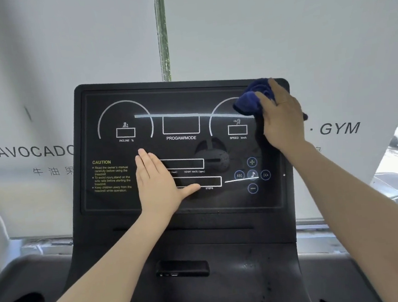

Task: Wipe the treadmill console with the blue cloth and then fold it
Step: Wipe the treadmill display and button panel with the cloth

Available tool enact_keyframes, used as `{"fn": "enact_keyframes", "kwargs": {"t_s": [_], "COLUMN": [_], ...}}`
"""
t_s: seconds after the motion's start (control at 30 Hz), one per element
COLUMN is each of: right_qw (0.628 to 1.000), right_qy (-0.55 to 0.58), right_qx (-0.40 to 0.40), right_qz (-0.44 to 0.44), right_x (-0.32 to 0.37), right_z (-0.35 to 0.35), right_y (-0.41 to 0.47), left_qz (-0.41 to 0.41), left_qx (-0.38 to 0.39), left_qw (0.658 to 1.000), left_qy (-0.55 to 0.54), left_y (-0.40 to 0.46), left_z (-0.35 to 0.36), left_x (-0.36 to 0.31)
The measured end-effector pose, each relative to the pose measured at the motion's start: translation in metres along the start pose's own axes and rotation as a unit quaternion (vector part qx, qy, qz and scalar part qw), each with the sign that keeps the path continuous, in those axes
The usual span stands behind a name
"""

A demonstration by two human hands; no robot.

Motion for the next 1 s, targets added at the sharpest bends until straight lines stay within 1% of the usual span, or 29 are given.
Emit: {"fn": "enact_keyframes", "kwargs": {"t_s": [0.07,0.13,0.2,0.23,0.33,0.4,0.47,0.53,0.6,0.67,0.73,0.8,0.83,0.9,0.93,1.0], "right_qw": [0.999,0.994,0.99,0.991,0.999,1.0,0.999,0.999,0.999,0.997,0.994,0.989,0.985,0.98,0.983,0.996], "right_qy": [-0.01,-0.027,-0.029,-0.028,-0.008,0.006,0.024,0.035,0.011,0.013,0.026,0.016,0.005,-0.013,-0.021,-0.021], "right_qx": [-0.004,0.015,0.026,0.03,0.001,0.009,0.016,-0.003,-0.024,-0.029,-0.011,0.032,0.055,0.075,0.065,0.032], "right_qz": [-0.048,-0.106,-0.135,-0.131,-0.045,-0.014,-0.021,-0.013,-0.024,-0.068,-0.108,-0.145,-0.166,-0.185,-0.17,-0.082], "right_x": [0.019,0.032,0.031,0.024,-0.011,-0.027,-0.031,-0.024,0.001,0.044,0.09,0.126,0.134,0.124,0.11,0.072], "right_z": [0.009,0.019,0.019,0.017,0.003,0.003,0.004,0.002,0.007,0.021,0.04,0.055,0.059,0.055,0.049,0.032], "right_y": [-0.028,-0.06,-0.067,-0.059,-0.019,0.001,0.01,0.006,-0.015,-0.05,-0.086,-0.114,-0.119,-0.109,-0.098,-0.076], "left_qz": [0.001,0.001,0.003,0.002,0.002,0.005,0.011,0.014,0.015,0.014,0.016,0.018,0.02,0.024,0.028,0.046], "left_qx": [0.005,0.01,0.011,0.01,0.002,-0.009,-0.011,-0.003,0.001,-0.003,-0.002,0.016,0.019,0.016,0.02,0.035], "left_qw": [1.0,1.0,1.0,1.0,1.0,1.0,1.0,1.0,1.0,1.0,1.0,1.0,1.0,1.0,0.999,0.998], "left_qy": [0.001,0.004,0.005,0.005,0.012,0.02,0.016,0.009,0.007,0.009,0.012,0.015,0.014,0.013,0.015,0.025], "left_y": [-0.001,-0.002,-0.002,-0.002,-0.002,-0.003,-0.003,-0.002,-0.001,-0.001,-0.002,-0.002,-0.002,-0.002,-0.002,-0.002], "left_z": [0.0,0.0,0.0,0.0,-0.001,-0.001,0.001,0.003,0.004,0.003,0.001,0.003,0.003,0.0,-0.001,-0.002], "left_x": [0.0,-0.001,0.0,0.0,0.0,0.001,0.001,0.001,0.001,0.001,0.0,-0.001,-0.001,0.0,0.001,0.005]}}
Point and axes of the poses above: each hand's wrist, its own y-axis towards the middle knuckle, its own z-axis out of the palm, x = y × z, the point moved 10 cm from there along y, towards the middle knuckle, and after that the axes turned 6 degrees about x, right-handed, at the moved point
